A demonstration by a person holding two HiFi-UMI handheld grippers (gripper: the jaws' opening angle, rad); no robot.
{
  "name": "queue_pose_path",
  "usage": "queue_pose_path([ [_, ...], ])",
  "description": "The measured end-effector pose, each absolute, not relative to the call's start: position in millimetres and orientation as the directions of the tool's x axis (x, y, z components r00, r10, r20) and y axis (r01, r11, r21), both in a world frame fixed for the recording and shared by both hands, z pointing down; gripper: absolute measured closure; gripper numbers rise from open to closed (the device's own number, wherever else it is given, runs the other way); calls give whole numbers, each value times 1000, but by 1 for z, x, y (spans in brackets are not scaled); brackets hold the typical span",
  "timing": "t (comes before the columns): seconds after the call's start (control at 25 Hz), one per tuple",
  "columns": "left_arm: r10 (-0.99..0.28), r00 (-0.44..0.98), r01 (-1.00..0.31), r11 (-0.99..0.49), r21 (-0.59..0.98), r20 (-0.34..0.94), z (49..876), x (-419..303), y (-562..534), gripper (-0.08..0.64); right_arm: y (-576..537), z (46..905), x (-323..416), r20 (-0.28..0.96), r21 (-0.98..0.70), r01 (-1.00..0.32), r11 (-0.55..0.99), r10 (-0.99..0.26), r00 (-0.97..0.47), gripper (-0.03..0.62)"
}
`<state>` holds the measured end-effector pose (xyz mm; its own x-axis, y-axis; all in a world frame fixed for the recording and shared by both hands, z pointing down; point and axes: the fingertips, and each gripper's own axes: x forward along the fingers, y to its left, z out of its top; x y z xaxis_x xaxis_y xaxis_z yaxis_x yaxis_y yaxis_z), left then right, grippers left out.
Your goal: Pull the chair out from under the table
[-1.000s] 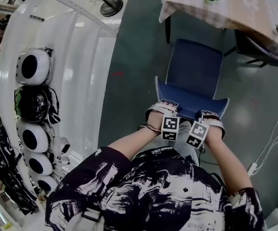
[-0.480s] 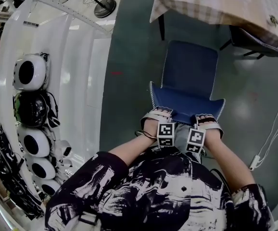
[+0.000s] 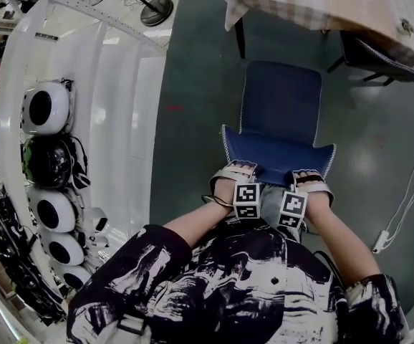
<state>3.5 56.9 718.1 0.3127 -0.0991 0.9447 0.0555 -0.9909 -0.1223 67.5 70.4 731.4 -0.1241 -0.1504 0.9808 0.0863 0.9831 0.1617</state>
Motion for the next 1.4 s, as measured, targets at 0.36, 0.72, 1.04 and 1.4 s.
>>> queue_pose_path([
  [0.36, -38, 350, 47, -997, -58, 936, 697, -17, 62, 429, 75, 690, 73, 962, 85, -31, 996, -90, -259, 398],
  [0.72, -133, 748, -290, -947, 139, 650, 490, -37, -50, 486, -48, 469, 98, 617, 19, -514, 858, -414, -669, 468],
  [1.04, -365, 925, -367, -930, -4, 107, 256, 15, -152, 523, -154, 229, 121, 17, -48, -774, 632, -774, -633, 541],
  [1.4, -326, 945, -324, -945, 52, -33, 198, 37, -149, 555, -151, 184, 119, -25, 58, -846, 530, -846, -532, 583],
])
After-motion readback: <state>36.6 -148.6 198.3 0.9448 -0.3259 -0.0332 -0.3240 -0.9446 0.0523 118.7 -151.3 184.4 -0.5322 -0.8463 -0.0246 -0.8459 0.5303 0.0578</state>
